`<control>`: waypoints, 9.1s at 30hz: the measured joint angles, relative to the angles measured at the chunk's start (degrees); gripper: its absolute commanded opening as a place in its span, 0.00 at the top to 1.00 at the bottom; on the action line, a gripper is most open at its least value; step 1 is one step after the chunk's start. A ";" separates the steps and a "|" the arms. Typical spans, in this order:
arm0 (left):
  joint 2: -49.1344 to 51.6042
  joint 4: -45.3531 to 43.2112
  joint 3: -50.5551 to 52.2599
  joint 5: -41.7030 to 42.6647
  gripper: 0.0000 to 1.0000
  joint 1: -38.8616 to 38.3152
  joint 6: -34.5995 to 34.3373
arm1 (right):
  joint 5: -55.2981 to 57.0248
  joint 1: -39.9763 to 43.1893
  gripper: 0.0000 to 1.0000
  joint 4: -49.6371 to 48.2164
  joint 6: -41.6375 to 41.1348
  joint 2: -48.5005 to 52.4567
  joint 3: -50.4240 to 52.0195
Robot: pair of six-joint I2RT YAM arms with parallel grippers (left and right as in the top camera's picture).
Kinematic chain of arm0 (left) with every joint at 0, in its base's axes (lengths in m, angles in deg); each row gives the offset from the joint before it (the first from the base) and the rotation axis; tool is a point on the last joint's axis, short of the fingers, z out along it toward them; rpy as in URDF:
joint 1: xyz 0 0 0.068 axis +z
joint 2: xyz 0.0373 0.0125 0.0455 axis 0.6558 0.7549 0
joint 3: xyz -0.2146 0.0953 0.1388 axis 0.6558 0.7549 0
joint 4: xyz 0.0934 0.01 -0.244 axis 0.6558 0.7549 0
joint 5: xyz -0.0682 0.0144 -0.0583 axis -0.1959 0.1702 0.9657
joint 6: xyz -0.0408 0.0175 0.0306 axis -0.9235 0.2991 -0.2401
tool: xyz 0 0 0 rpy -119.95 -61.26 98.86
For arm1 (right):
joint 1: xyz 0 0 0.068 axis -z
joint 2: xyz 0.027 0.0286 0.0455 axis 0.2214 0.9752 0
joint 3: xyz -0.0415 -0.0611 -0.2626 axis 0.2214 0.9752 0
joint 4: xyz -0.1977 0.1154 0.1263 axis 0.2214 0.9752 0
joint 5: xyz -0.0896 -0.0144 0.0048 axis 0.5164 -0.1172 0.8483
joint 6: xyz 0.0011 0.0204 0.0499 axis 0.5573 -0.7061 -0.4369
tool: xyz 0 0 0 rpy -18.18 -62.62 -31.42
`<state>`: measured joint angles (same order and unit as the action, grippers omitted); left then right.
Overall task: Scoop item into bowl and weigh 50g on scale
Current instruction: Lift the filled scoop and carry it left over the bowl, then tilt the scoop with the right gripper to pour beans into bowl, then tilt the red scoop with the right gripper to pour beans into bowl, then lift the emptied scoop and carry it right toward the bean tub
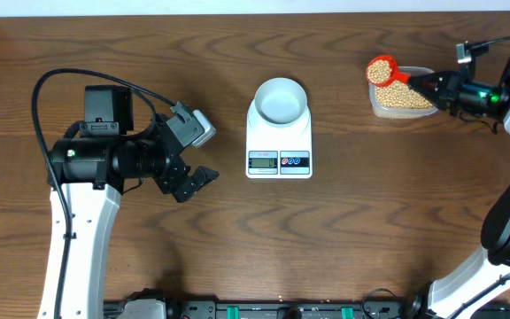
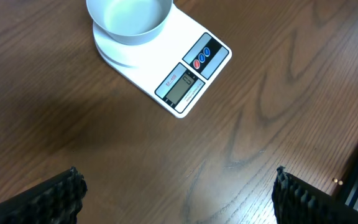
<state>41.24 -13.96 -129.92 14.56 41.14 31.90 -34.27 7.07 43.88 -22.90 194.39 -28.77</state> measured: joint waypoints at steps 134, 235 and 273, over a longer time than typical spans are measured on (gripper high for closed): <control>0.00 0.00 0.00 0.00 0.02 0.00 0.00 | 14.82 -25.90 0.99 -10.88 23.89 0.00 0.11; 0.00 0.00 0.00 -0.17 0.02 0.00 0.00 | 17.18 -26.67 0.99 -11.34 30.36 -0.37 0.33; 0.00 0.00 0.00 -0.17 0.02 0.00 0.00 | 24.20 -28.35 0.99 -10.08 36.20 -2.73 0.33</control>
<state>41.24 -13.96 -129.92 14.39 41.14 31.90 -10.08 -21.28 33.81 13.30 191.66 -28.44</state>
